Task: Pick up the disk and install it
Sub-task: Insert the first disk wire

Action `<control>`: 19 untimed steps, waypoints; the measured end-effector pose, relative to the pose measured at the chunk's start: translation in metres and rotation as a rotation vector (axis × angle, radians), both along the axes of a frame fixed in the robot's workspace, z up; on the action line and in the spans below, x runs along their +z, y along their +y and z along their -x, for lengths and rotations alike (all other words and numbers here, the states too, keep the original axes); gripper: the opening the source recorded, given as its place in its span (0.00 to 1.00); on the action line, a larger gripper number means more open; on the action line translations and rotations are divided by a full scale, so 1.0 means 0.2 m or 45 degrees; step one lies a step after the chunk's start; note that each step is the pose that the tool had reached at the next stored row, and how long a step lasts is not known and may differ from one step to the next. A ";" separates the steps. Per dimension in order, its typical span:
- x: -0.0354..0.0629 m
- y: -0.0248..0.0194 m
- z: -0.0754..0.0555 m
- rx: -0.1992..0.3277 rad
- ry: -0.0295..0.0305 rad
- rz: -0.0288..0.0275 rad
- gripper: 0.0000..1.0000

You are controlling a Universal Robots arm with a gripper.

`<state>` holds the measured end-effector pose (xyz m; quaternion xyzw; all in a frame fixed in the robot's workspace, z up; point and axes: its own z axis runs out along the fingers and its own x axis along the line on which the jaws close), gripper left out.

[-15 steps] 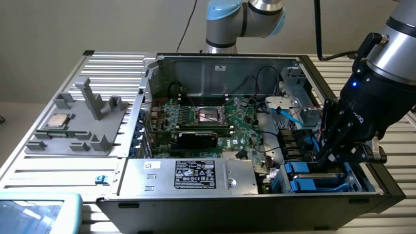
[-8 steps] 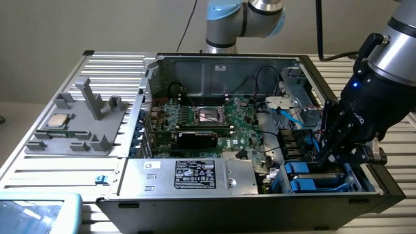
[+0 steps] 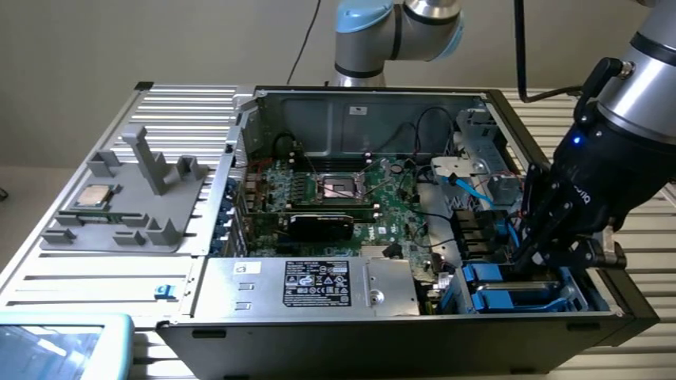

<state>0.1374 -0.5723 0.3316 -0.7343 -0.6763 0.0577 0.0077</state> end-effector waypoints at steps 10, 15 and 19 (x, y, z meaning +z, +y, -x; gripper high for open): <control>-0.006 -0.003 0.00 -0.014 0.0045 -0.0061 0.16; -0.008 -0.003 0.00 -0.016 0.0046 -0.0069 0.16; -0.008 -0.003 0.00 -0.016 0.0046 -0.0069 0.16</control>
